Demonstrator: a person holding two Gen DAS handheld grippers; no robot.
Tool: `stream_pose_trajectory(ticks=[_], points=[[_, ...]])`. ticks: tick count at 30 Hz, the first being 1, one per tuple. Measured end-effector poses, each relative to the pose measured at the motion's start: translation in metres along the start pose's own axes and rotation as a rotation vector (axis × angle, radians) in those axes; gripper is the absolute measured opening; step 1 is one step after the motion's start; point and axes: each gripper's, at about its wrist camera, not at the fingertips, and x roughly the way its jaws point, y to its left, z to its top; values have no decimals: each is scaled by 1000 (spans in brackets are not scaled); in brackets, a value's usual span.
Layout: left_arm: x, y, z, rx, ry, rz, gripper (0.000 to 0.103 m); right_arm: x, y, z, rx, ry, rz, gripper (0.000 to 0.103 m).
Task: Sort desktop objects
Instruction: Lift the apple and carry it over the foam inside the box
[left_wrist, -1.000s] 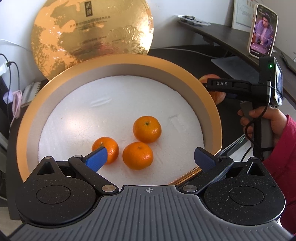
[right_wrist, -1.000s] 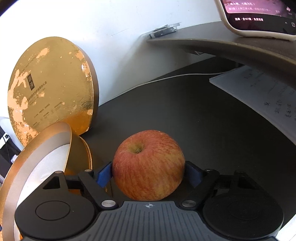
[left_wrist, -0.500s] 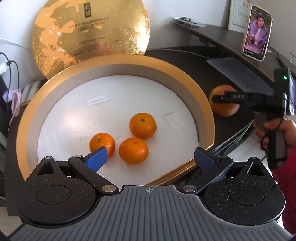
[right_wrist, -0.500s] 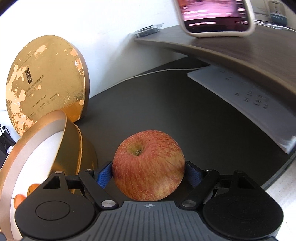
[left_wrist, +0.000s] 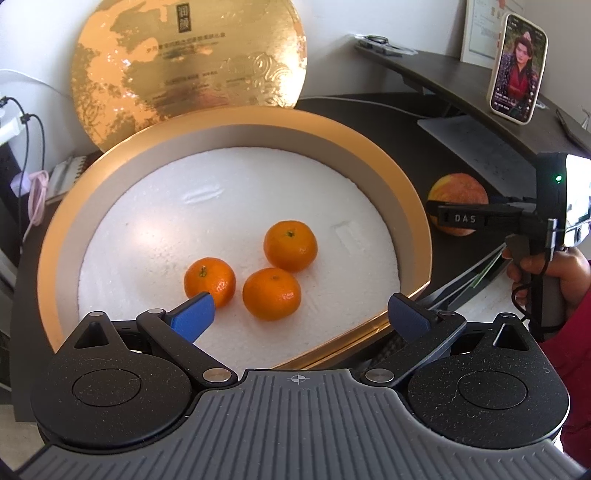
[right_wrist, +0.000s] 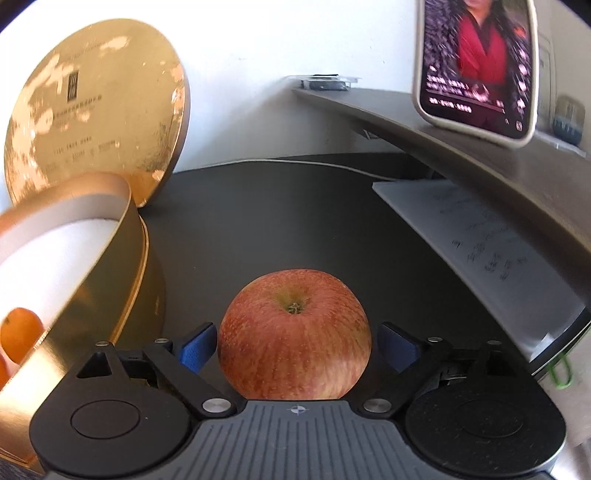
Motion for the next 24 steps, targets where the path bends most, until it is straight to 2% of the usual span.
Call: stream_pose_trajectory(ticks=[7,10,17,20,24], points=[[2,2,0,-2,6,-6,102,7,3,4,-24,21,-29,90],[3,4,-1,-7,7,-7,102,8,4,4,-27,25,-35,85],[2,8,-2,-14,4,-12,102,9,6,5,-15,30,-46,84],[0,11,-4,-19,-2,-11,102,3,-1,10,73,11,-31,84],[-8,16,-5,-28,-21,-15,102,-21,0,26,100,-71,-11,84]])
